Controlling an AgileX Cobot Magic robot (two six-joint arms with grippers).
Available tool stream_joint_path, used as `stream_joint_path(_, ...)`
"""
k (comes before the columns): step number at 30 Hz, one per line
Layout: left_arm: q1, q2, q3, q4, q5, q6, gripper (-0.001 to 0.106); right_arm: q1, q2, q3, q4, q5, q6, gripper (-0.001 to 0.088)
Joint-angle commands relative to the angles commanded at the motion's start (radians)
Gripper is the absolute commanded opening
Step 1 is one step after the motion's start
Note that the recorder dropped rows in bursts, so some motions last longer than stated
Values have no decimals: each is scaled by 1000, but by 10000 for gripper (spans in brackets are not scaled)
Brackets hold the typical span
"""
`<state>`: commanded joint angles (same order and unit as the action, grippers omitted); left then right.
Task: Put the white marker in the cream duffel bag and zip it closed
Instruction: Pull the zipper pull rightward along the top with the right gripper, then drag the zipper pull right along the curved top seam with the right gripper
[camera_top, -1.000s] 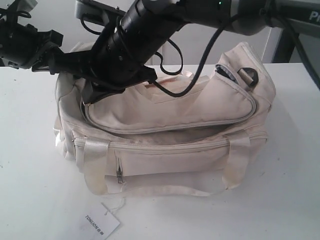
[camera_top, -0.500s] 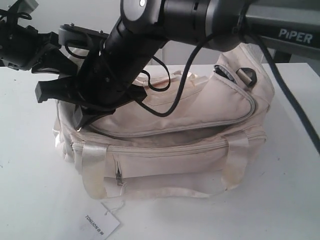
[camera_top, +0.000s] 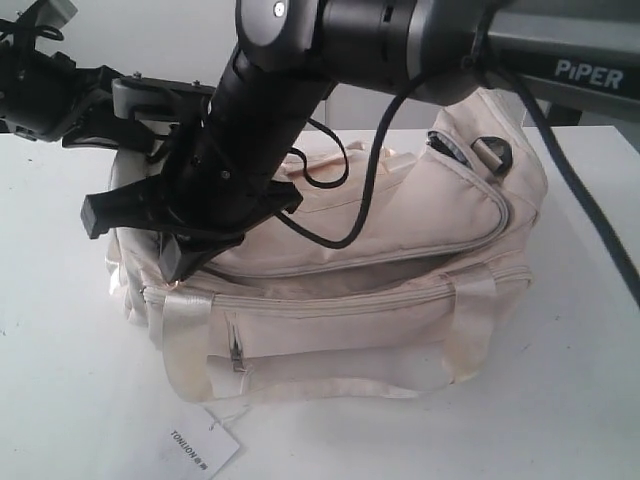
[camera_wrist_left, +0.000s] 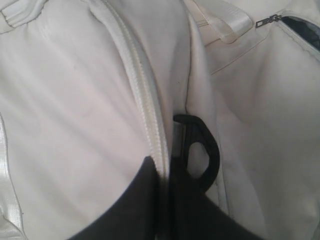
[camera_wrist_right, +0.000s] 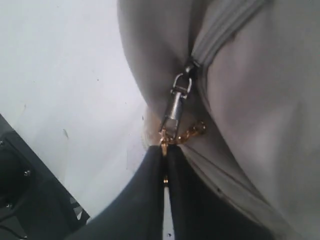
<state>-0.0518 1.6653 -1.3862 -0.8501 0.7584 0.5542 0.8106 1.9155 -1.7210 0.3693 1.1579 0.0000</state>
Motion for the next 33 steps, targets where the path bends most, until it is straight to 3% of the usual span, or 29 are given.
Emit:
stream_joint_path(10,0,0,0,106,-29,0,0,-4,-29,0,-99,29,0,0)
stream_joint_path(33,0,0,0,111,-37,0,0,-44,-70,0,-195,63,0,0)
